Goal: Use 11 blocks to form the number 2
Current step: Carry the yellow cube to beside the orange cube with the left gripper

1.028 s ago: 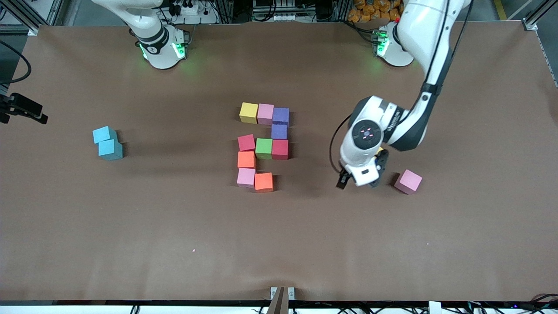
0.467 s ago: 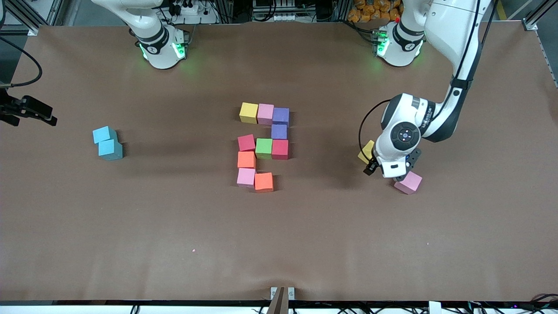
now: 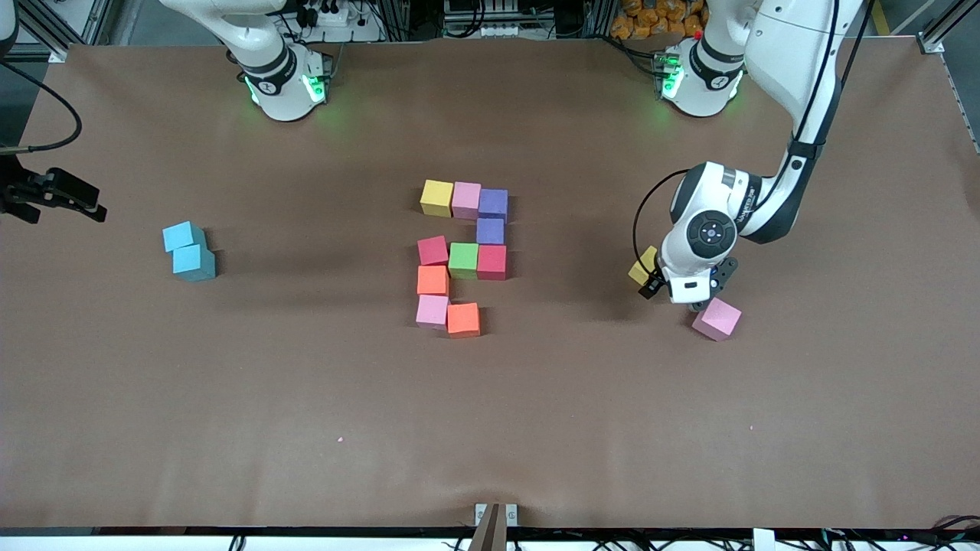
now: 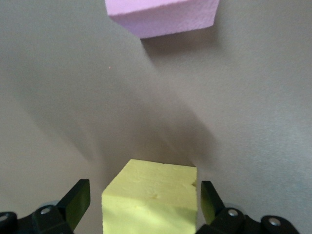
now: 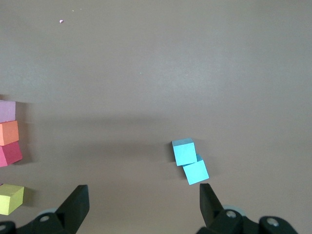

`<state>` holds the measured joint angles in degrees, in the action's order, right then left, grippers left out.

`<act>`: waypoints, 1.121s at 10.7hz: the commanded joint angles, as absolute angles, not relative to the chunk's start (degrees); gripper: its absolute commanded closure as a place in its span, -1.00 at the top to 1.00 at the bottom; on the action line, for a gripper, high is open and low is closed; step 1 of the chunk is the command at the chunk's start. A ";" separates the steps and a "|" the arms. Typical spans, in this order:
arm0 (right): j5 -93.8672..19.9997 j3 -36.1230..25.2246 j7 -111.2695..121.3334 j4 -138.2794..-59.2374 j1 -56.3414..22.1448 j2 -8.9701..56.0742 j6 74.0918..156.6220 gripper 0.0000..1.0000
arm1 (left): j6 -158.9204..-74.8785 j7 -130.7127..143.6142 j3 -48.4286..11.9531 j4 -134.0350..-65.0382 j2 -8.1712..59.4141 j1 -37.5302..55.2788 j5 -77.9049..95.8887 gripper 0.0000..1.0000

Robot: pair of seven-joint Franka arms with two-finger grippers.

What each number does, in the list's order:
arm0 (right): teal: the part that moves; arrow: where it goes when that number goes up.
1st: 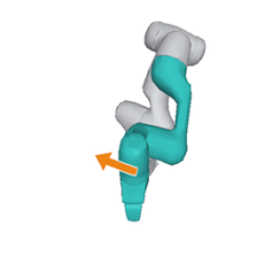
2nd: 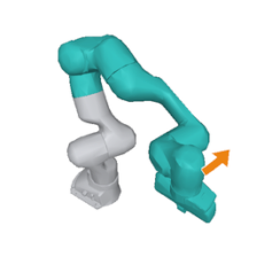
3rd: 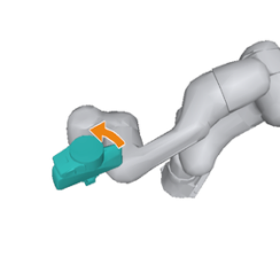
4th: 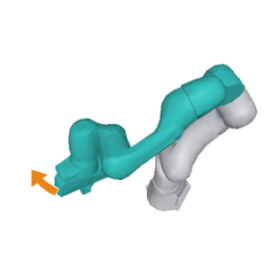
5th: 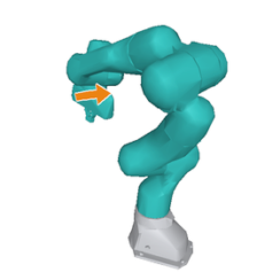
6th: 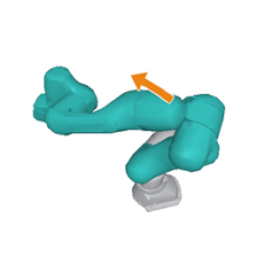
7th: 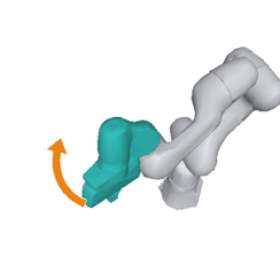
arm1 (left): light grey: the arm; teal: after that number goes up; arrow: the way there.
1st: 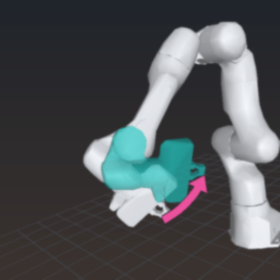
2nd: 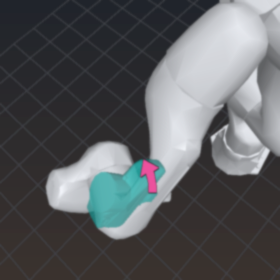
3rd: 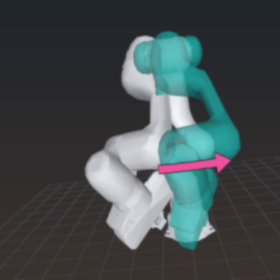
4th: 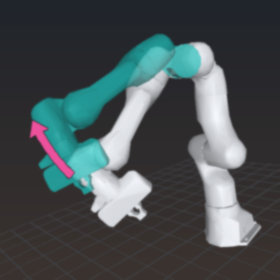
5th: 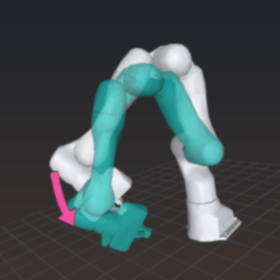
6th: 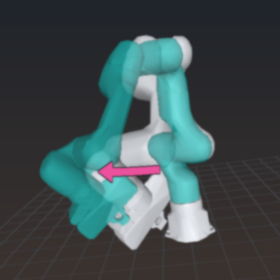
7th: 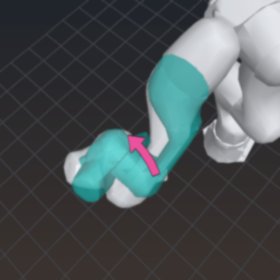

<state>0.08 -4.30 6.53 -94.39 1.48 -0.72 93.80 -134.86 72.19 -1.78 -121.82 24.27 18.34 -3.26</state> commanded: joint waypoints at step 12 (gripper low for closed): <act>1.58 -4.48 6.06 -93.60 1.23 -1.67 94.31 1.00 | -123.93 90.05 -2.72 -95.31 33.91 21.96 6.14 -0.81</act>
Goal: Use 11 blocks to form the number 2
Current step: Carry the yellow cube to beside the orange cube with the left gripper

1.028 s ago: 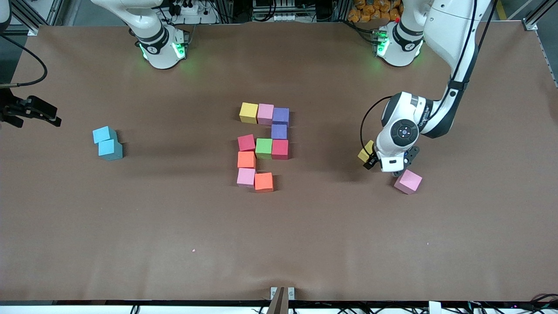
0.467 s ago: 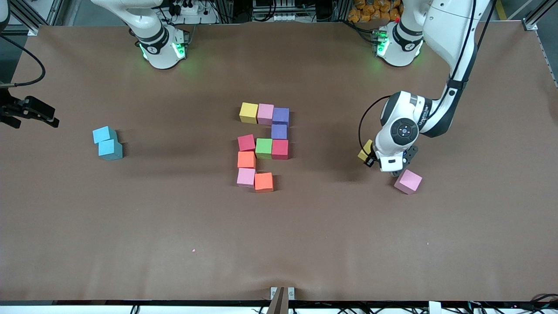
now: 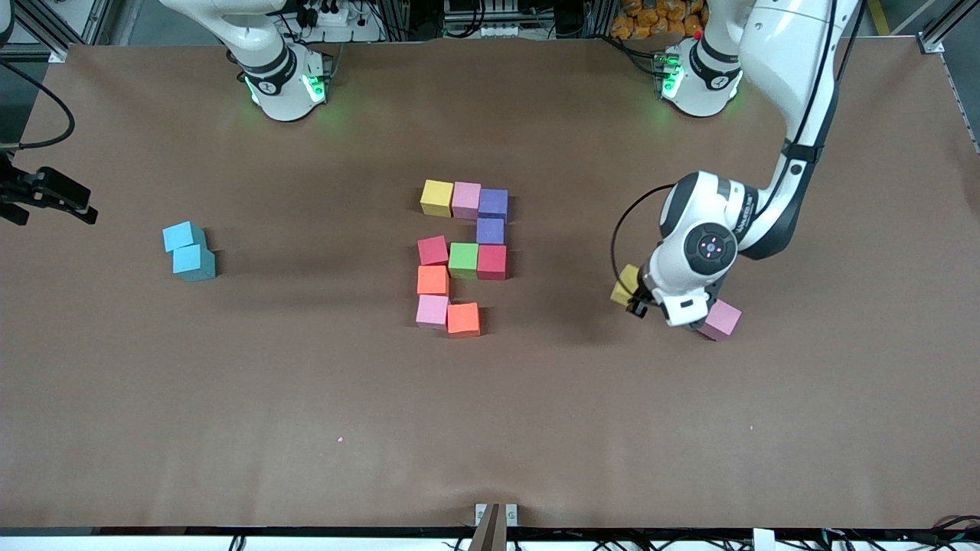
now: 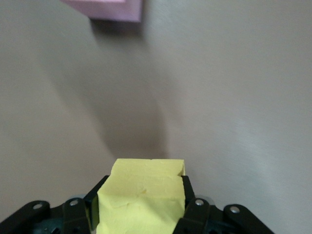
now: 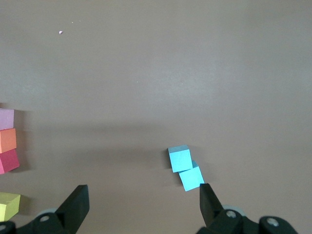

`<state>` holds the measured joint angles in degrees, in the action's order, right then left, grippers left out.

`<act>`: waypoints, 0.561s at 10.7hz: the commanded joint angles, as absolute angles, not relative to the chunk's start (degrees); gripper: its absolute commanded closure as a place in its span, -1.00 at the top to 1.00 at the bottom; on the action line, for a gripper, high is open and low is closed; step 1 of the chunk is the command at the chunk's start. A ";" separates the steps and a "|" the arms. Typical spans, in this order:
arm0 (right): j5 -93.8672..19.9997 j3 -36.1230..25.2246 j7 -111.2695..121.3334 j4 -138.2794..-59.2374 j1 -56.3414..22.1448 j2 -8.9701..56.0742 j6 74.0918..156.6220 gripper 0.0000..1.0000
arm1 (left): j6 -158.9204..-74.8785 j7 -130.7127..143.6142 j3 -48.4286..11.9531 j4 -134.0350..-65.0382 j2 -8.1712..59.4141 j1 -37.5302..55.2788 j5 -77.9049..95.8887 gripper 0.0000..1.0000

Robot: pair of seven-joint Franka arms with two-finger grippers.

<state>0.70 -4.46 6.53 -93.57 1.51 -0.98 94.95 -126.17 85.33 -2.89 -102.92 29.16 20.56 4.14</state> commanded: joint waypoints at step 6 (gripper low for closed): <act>1.49 -4.48 6.06 -93.52 1.23 -1.58 94.57 1.00 | -124.01 109.41 -2.72 -76.49 47.00 28.90 6.59 -0.77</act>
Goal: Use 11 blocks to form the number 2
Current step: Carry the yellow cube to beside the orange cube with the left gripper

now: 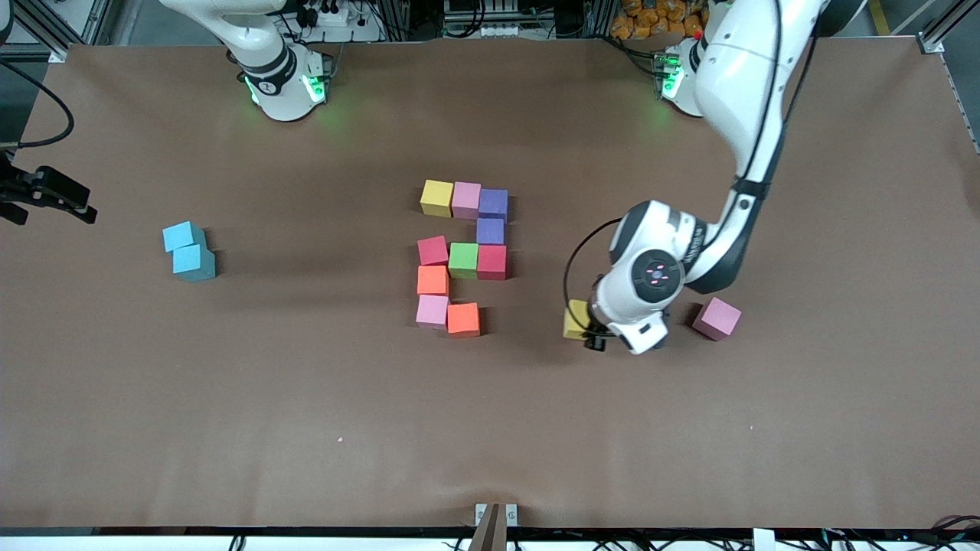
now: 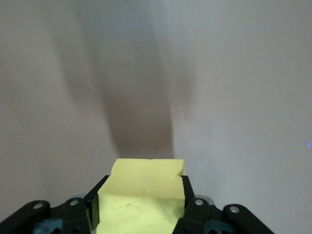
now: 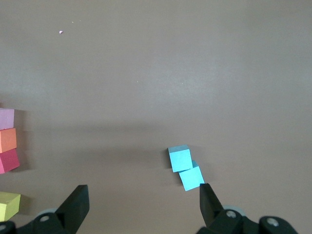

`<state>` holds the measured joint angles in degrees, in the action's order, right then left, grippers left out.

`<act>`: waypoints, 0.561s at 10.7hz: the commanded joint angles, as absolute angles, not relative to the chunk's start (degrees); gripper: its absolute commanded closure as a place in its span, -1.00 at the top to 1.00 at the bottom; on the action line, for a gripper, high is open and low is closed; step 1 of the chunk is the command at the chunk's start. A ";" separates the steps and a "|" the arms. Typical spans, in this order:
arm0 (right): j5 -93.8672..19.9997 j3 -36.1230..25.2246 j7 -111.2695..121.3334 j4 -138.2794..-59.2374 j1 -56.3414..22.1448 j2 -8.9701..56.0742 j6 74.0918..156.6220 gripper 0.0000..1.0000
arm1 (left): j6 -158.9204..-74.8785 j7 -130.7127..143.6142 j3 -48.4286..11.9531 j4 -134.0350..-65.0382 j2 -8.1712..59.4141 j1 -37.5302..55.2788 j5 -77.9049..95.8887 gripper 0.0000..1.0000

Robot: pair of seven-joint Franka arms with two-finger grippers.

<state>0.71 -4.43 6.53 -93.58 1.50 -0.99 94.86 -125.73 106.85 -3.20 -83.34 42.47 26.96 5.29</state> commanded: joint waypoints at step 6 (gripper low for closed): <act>1.49 -4.48 5.98 -93.43 1.41 -1.58 94.48 1.00 | -127.87 115.56 -2.46 -69.44 53.25 34.09 6.68 -0.71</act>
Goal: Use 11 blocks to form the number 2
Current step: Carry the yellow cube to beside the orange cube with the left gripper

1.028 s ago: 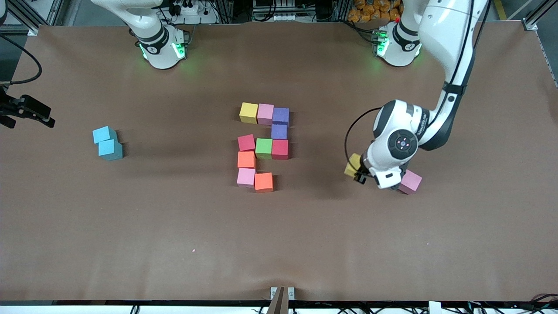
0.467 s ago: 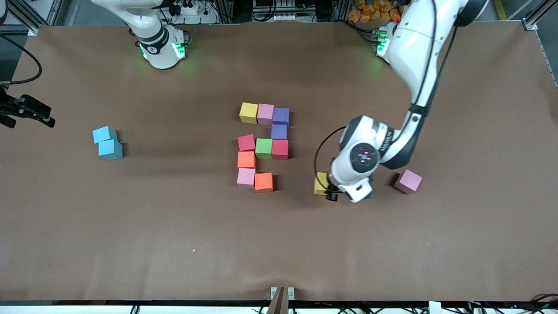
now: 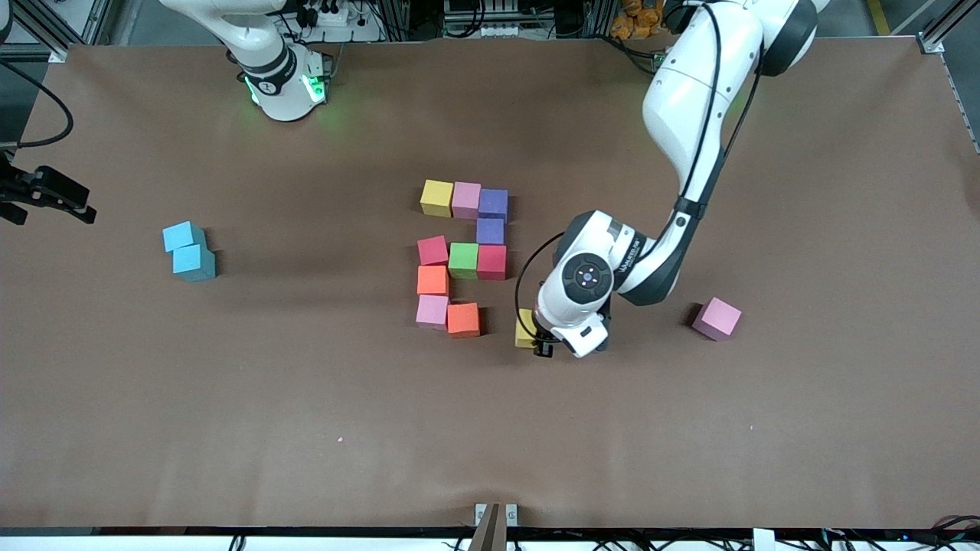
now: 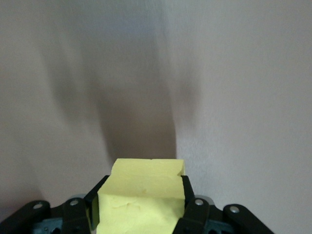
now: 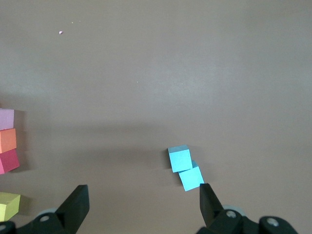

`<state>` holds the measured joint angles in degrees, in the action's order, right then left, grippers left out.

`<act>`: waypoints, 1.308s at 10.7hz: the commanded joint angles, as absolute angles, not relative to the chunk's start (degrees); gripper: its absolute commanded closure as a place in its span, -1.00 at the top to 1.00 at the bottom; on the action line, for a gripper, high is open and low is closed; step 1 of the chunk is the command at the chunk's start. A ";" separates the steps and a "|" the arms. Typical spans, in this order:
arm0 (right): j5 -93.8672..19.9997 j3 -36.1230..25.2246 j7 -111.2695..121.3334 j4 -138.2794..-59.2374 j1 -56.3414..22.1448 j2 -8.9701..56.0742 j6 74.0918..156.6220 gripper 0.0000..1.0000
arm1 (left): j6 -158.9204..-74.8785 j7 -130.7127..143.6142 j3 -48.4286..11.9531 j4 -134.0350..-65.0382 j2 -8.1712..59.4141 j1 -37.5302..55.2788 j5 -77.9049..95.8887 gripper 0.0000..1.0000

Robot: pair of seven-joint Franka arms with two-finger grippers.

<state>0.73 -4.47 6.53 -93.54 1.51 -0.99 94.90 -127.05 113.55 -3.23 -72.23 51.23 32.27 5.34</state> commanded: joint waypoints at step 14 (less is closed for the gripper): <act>1.49 -4.48 5.98 -93.34 1.41 -1.58 94.66 1.00 | -131.13 117.51 -1.41 -65.04 58.97 39.20 6.59 -0.64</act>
